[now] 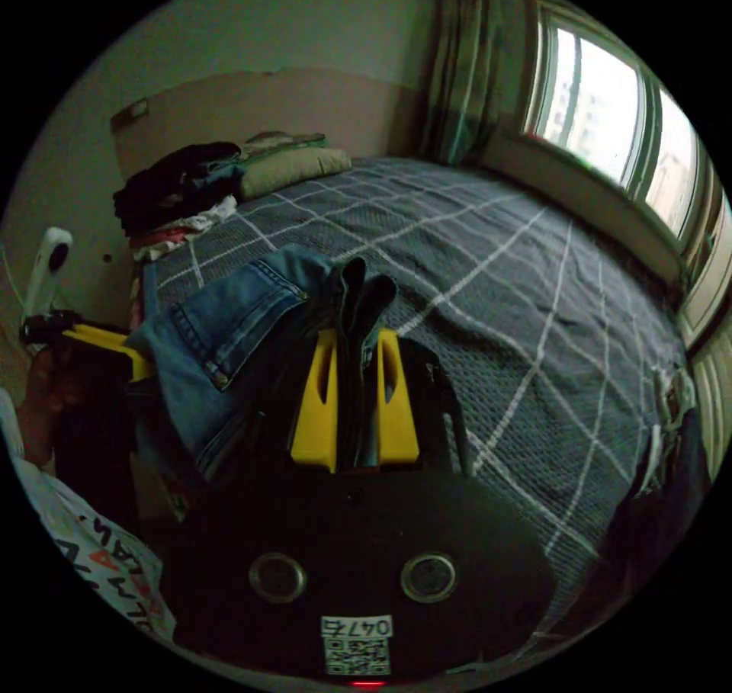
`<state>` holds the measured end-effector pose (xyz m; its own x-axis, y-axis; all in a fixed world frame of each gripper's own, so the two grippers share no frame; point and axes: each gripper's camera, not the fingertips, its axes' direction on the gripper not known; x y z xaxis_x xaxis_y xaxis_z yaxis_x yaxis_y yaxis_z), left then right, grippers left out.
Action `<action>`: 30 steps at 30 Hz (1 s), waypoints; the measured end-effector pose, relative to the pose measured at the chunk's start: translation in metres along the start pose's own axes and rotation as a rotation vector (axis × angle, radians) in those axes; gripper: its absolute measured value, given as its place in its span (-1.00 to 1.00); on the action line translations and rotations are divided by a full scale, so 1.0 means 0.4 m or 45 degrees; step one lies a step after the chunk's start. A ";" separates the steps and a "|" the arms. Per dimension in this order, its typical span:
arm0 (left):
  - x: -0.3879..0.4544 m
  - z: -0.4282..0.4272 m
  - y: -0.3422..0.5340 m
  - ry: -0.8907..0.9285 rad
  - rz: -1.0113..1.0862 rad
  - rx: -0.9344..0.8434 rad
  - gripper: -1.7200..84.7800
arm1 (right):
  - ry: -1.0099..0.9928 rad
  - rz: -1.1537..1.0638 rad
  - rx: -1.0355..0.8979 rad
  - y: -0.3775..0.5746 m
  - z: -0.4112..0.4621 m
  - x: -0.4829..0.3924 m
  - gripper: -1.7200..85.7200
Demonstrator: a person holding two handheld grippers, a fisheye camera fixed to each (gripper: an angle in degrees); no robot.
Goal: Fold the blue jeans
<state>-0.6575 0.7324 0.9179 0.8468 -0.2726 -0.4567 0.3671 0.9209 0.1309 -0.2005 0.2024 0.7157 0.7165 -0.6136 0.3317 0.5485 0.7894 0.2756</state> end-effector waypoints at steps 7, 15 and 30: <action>-0.101 -0.482 0.037 -0.012 0.092 0.284 -0.82 | -0.095 -0.216 0.229 -0.435 -0.128 -0.308 -0.88; -0.296 -1.075 -0.046 -0.251 0.100 0.440 -0.82 | -0.289 -0.471 0.334 -1.102 -0.078 -0.769 -0.88; -0.813 -1.394 -0.121 -0.457 -0.219 0.429 -0.81 | -0.293 -0.475 0.137 -1.678 0.502 -1.245 -0.67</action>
<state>-1.1651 0.9317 0.5695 0.8204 -0.5449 -0.1736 0.5659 0.7298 0.3836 -1.0121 -0.0250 0.5464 0.3567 -0.8532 0.3806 0.6946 0.5146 0.5026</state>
